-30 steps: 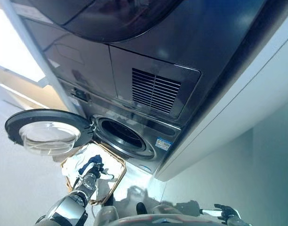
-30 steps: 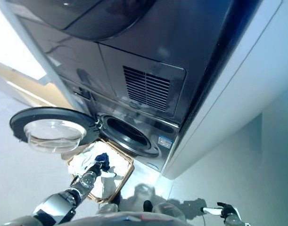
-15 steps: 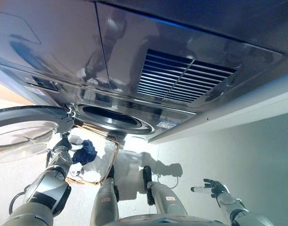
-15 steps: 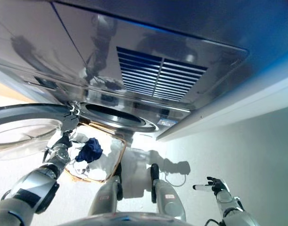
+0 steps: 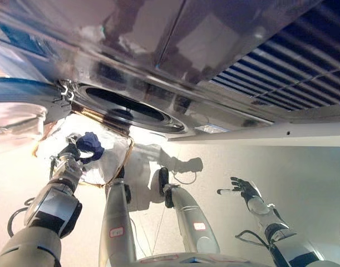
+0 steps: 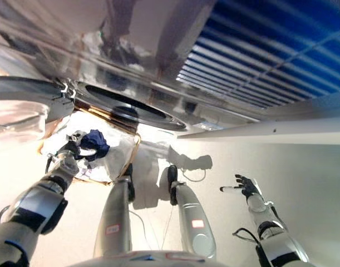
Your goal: Put the clothes in the basket into the washing machine.
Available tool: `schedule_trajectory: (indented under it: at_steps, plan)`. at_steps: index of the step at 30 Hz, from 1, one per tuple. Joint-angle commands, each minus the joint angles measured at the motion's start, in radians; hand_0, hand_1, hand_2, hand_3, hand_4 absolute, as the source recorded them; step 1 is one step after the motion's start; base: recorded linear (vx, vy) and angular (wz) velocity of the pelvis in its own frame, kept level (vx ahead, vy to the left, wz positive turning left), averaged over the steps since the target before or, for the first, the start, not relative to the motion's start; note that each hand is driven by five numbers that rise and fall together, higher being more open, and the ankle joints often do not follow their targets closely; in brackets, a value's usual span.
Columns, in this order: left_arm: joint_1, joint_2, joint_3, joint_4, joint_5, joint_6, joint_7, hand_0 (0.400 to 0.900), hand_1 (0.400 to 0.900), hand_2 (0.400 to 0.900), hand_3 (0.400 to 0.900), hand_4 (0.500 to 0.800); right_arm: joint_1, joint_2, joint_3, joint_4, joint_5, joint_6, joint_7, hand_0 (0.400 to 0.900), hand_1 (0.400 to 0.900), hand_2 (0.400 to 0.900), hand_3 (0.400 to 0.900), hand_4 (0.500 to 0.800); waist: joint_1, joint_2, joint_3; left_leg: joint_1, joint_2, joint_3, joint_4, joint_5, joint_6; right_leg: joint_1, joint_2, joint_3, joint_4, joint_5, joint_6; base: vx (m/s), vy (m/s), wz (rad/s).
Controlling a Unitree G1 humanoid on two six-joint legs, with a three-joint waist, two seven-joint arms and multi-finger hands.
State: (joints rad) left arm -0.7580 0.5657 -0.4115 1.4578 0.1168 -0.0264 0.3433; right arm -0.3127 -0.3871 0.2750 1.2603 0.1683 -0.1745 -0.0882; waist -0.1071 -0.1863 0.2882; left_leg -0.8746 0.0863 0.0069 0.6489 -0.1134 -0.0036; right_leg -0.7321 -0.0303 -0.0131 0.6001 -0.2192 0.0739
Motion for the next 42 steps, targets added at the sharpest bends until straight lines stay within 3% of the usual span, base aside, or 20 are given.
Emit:
schedule_trajectory:
  at_steps: [1, 7, 18, 29, 37, 42]
  plan:
    - [0.022, 0.058, -0.029, 0.026, 0.022, 0.016, 0.049, 0.9, 0.9, 0.9, 0.9, 0.8, 0.11, -0.105, 0.026, -0.023, 0.032, 0.003, -0.056, 0.9, 0.9, 0.9, 0.9, 0.8, -0.008, 0.014, -0.016, -0.105, 0.037, -0.041, 0.194, -0.092, -0.004, -0.036, -0.026, 0.008, 0.093, 0.029, 0.018, -0.03, 0.049, -0.08]
    - [0.033, 0.075, -0.052, 0.027, 0.062, 0.034, 0.049, 0.9, 0.9, 0.9, 0.9, 0.8, 0.135, -0.127, 0.021, -0.074, 0.05, -0.007, -0.067, 0.9, 0.9, 0.9, 0.9, 0.8, -0.014, 0.017, -0.009, -0.221, 0.041, -0.052, 0.411, -0.206, 0.025, -0.171, -0.03, 0.004, 0.321, -0.071, 0.013, -0.02, 0.067, -0.05]
    - [0.003, 0.044, -0.083, 0.013, 0.038, 0.049, 0.06, 0.9, 0.9, 0.9, 0.9, 0.8, 0.116, -0.182, 0.041, -0.129, 0.063, -0.01, -0.098, 0.9, 0.9, 0.9, 0.9, 0.8, -0.012, 0.018, 0.019, -0.422, 0.022, -0.06, 0.709, -0.336, 0.065, -0.406, -0.057, 0.024, 0.671, -0.205, -0.021, -0.02, 0.025, -0.02]
    - [-0.022, 0.04, -0.095, 0.025, 0.034, 0.066, 0.115, 0.9, 0.9, 0.9, 0.9, 0.8, 0.134, -0.216, 0.024, -0.151, 0.063, -0.024, -0.115, 0.9, 0.9, 0.9, 0.9, 0.8, -0.017, 0.032, 0.011, -0.531, 0.016, -0.058, 0.861, -0.379, 0.072, -0.52, -0.075, 0.032, 0.839, -0.252, -0.035, 0.0, 0.0, 0.0]
    - [-0.043, 0.058, -0.075, 0.018, 0.012, 0.059, 0.196, 0.9, 0.9, 0.9, 0.9, 0.8, 0.186, -0.225, 0.01, -0.213, 0.058, -0.044, -0.121, 0.9, 0.9, 0.9, 0.9, 0.8, -0.027, 0.039, -0.012, -0.546, 0.016, -0.063, 0.853, -0.368, 0.065, -0.54, -0.082, 0.032, 0.838, -0.246, -0.033, 0.0, -0.005, 0.02]
    - [-0.048, 0.07, -0.059, 0.021, -0.011, 0.052, 0.207, 0.9, 0.9, 0.9, 0.9, 0.8, 0.21, -0.222, 0.006, -0.225, 0.051, -0.042, -0.118, 0.9, 0.9, 0.9, 0.9, 0.8, -0.032, 0.044, -0.037, -0.555, 0.014, -0.06, 0.834, -0.357, 0.063, -0.547, -0.084, 0.028, 0.823, -0.247, -0.036, 0.0, 0.0, 0.0]
